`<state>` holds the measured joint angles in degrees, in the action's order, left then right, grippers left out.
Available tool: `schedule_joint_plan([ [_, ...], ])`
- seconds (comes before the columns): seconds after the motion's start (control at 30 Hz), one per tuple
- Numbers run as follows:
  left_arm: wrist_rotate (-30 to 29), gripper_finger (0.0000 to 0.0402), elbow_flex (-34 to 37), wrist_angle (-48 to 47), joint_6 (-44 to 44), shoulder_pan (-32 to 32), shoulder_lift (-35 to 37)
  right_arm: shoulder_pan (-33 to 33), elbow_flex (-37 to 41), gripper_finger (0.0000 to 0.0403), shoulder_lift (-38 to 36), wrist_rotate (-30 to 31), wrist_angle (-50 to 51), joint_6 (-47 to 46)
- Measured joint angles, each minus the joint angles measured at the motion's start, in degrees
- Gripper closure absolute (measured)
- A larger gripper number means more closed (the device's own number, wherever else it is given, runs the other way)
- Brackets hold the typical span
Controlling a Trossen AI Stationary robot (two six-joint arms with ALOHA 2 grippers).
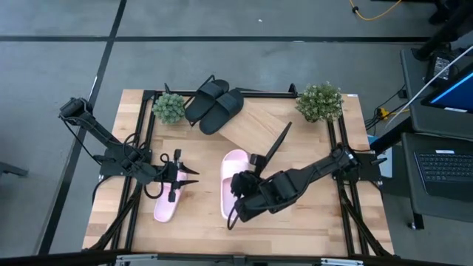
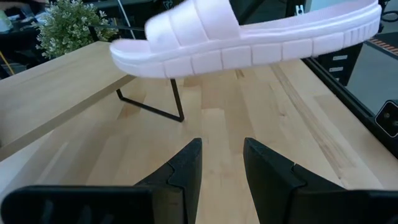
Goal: Pick and place slides into the shelf
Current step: Put the left pink slide on the shelf
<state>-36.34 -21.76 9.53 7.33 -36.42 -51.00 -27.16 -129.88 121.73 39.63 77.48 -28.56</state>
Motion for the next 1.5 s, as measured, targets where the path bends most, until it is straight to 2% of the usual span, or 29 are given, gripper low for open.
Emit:
schedule_joint_plan([
  [0.37,0.0,0.0292,0.0,-0.01,0.0,0.01,0.0,4.01,-3.34,0.0403,0.0,1.99,1.87,0.79],
  [0.63,0.0,0.0292,0.0,-0.01,0.0,0.02,0.0,10.81,-3.32,0.0403,0.0,2.1,7.36,-1.2],
  [1.0,0.0,0.0292,0.0,-0.03,-0.39,0.01,0.0,18.64,-3.3,0.0403,0.0,3.33,8.66,-0.94],
  [1.5,0.0,0.0292,0.0,-0.03,-0.44,0.02,0.0,24.1,-3.28,0.0403,0.0,3.27,10.29,-0.84],
])
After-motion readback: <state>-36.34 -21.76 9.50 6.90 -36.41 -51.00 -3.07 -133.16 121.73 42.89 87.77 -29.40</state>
